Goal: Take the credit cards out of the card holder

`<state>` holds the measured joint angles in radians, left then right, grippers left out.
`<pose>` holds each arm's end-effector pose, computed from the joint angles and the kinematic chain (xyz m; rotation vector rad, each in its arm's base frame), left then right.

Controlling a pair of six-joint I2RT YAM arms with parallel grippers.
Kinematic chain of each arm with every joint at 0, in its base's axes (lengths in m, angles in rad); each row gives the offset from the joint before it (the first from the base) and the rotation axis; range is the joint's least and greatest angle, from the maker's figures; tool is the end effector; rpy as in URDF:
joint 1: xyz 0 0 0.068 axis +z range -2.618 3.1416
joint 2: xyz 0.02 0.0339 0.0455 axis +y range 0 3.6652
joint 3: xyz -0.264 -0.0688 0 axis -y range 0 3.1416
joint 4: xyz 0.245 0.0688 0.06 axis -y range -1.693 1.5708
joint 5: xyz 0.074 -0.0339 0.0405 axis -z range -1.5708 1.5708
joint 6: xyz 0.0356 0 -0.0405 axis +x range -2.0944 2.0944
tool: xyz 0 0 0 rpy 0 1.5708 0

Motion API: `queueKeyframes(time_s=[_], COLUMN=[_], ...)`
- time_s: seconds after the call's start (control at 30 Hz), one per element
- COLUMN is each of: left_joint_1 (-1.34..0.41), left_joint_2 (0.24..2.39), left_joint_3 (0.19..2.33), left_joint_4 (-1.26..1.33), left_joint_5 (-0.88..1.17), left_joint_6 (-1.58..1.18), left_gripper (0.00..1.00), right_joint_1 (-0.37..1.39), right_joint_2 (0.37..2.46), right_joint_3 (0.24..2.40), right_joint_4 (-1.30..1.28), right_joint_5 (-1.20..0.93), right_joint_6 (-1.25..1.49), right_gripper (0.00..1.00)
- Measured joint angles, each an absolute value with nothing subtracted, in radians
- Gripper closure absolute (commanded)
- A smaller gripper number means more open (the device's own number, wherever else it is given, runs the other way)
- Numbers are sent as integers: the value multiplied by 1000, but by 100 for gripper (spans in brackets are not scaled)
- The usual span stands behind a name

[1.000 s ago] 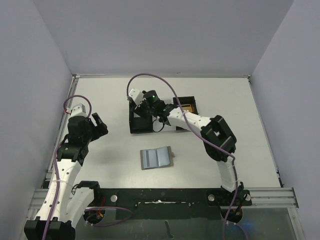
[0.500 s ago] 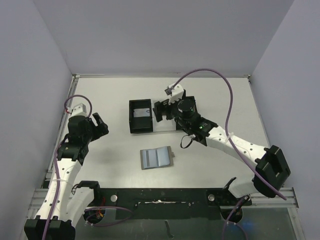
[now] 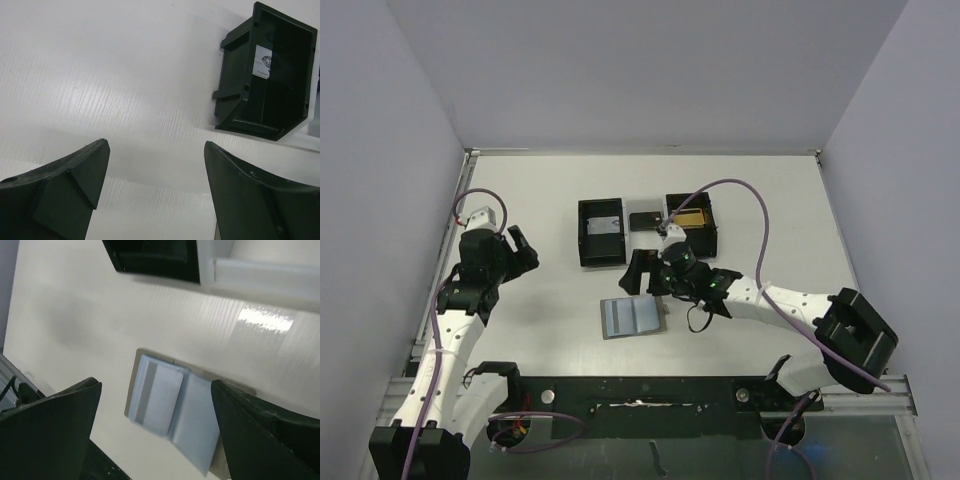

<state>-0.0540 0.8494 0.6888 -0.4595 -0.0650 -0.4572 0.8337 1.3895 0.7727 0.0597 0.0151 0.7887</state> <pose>0.1861 -0.0077 0.2681 -0.4760 2.1456 -0.2168 0.2020 0.2218 0.2225 -0.0417 2.2762 0.9047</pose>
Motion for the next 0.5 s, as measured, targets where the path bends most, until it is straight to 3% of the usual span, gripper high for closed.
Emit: queueKeyframes(time_s=[0.5], left_joint_1=[-51], left_joint_2=[868], left_joint_3=[689], left_joint_4=[-459], left_joint_5=[-65], left_joint_6=[-452], left_gripper=[24], right_joint_1=[1097], right_joint_2=[1559], right_joint_3=[965], right_joint_4=[-205], right_joint_5=[242], right_joint_6=[872], right_gripper=[33])
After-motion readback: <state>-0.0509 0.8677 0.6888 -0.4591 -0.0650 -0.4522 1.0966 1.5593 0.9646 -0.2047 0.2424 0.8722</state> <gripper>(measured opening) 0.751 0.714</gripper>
